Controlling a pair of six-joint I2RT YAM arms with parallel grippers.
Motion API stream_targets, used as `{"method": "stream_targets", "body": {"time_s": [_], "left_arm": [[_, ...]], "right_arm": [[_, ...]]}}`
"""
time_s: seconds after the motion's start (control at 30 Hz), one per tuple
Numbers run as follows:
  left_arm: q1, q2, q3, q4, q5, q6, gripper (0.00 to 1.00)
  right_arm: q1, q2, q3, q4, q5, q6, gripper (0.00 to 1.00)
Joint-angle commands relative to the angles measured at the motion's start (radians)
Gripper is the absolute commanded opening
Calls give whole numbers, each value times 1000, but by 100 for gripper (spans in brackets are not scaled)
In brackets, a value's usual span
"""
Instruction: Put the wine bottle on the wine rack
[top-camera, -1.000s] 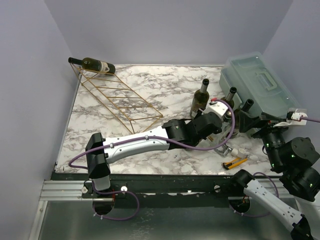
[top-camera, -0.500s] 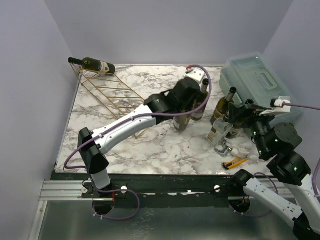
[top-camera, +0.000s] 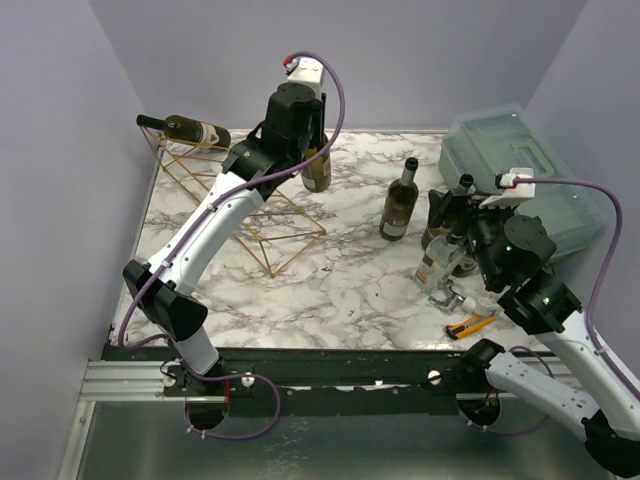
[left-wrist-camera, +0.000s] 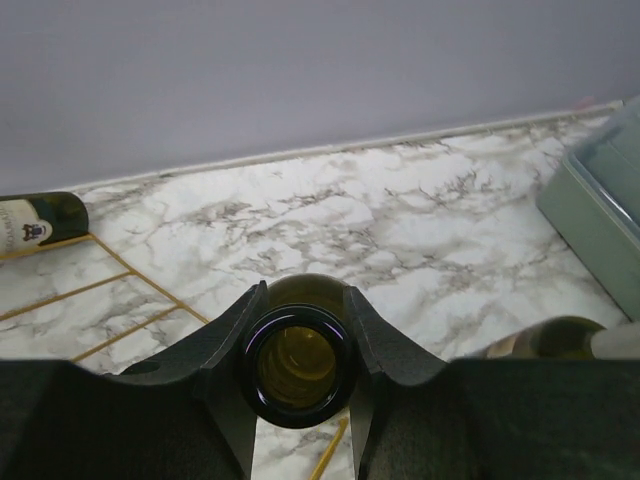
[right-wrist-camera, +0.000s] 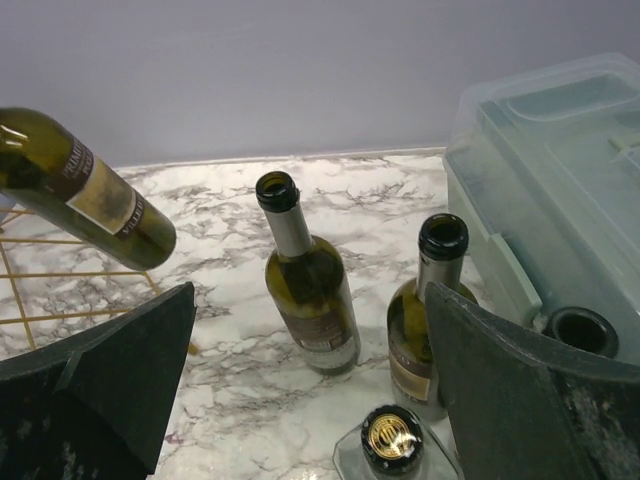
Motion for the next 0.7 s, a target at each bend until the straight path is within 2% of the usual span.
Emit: {"method": "stream_targets", "body": {"time_s": [0.0, 0.23, 0.43, 0.67], "left_arm": [[94, -43, 47, 166, -17, -2, 0], [241, 6, 69, 274, -9, -75, 0], [380, 62, 88, 357, -9, -166, 0], [533, 175, 173, 380, 108, -313, 0]], "right_arm": [[-5, 61, 0, 106, -49, -24, 100], [-5, 157, 7, 179, -127, 13, 100], [-4, 227, 13, 222, -129, -8, 100], [-5, 303, 6, 301, -121, -29, 100]]}}
